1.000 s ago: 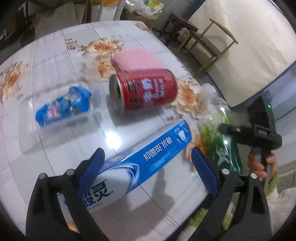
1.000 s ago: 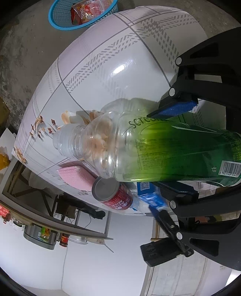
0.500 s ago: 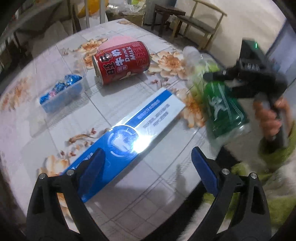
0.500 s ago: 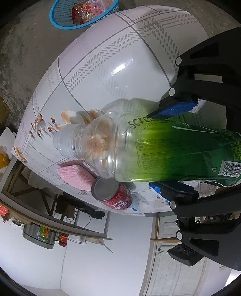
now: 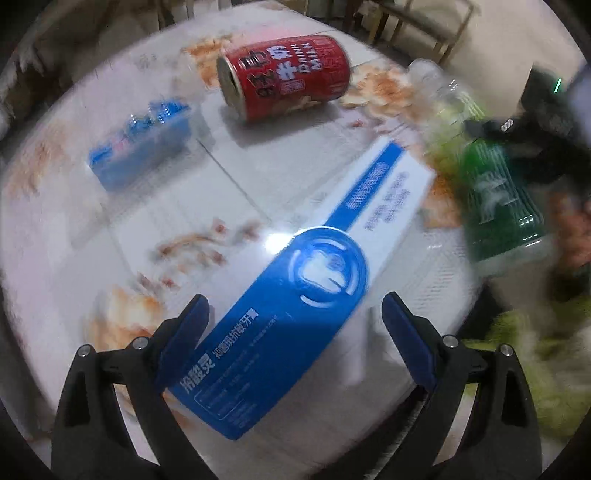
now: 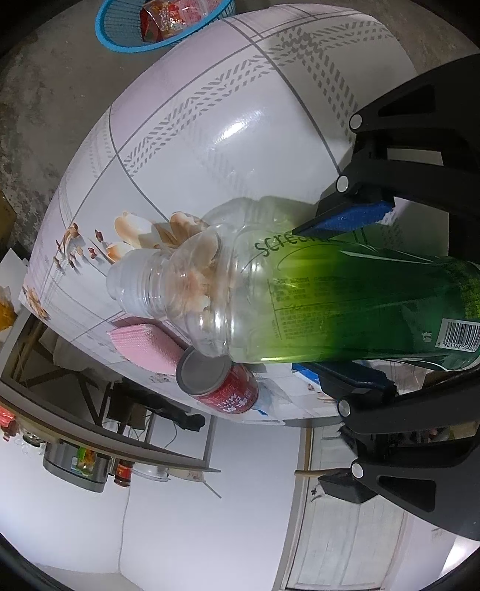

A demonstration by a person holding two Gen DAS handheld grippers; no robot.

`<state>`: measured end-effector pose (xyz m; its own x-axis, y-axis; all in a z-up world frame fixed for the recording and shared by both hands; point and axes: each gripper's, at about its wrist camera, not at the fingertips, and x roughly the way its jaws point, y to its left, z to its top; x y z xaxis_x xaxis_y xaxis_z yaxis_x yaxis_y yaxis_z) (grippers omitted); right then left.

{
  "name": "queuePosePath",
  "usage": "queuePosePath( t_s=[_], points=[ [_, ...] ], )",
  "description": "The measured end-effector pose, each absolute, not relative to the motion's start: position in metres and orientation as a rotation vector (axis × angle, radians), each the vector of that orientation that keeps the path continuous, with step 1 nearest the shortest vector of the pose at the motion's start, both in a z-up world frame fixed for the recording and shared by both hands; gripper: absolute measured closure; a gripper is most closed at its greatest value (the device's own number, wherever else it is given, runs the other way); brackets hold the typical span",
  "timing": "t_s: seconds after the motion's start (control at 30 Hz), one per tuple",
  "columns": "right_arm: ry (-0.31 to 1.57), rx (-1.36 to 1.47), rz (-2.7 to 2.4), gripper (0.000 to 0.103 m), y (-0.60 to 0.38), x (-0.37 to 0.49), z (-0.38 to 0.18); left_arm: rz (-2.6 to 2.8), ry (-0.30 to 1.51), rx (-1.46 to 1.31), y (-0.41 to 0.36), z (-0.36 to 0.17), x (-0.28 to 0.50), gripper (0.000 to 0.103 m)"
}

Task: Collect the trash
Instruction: 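Lower the left tool to the blue toothpaste box while the right tool holds the bottle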

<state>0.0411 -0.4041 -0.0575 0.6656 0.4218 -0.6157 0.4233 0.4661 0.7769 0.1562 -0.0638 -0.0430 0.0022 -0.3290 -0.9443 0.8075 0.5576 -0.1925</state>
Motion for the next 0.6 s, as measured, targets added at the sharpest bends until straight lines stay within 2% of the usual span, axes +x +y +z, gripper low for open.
queuePosePath(
  t_s=[0.13, 0.27, 0.3, 0.33, 0.43, 0.6],
  points=[
    [0.894, 1.118, 0.012, 0.044, -0.405, 0.04, -0.059, -1.001, 1.436, 0.216, -0.055, -0.047, 0.151, 0.013],
    [0.897, 1.102, 0.017, 0.044, -0.405, 0.041, -0.058, -0.989, 1.35, 0.256, -0.067, -0.044, 0.128, 0.013],
    [0.901, 1.091, 0.016, 0.044, -0.404, 0.041, -0.057, -0.977, 1.321, 0.257, -0.069, -0.042, 0.124, 0.015],
    [0.907, 1.079, 0.013, 0.044, -0.403, 0.041, -0.056, -0.964, 1.29, 0.272, -0.071, -0.041, 0.12, 0.025],
    [0.92, 1.041, 0.009, 0.045, -0.397, 0.039, -0.052, -0.91, 1.202, 0.357, -0.082, -0.038, 0.11, 0.046],
    [0.951, 0.994, 0.007, 0.045, -0.39, 0.031, -0.047, -0.865, 1.228, 0.255, -0.081, -0.033, 0.127, 0.053]
  ],
)
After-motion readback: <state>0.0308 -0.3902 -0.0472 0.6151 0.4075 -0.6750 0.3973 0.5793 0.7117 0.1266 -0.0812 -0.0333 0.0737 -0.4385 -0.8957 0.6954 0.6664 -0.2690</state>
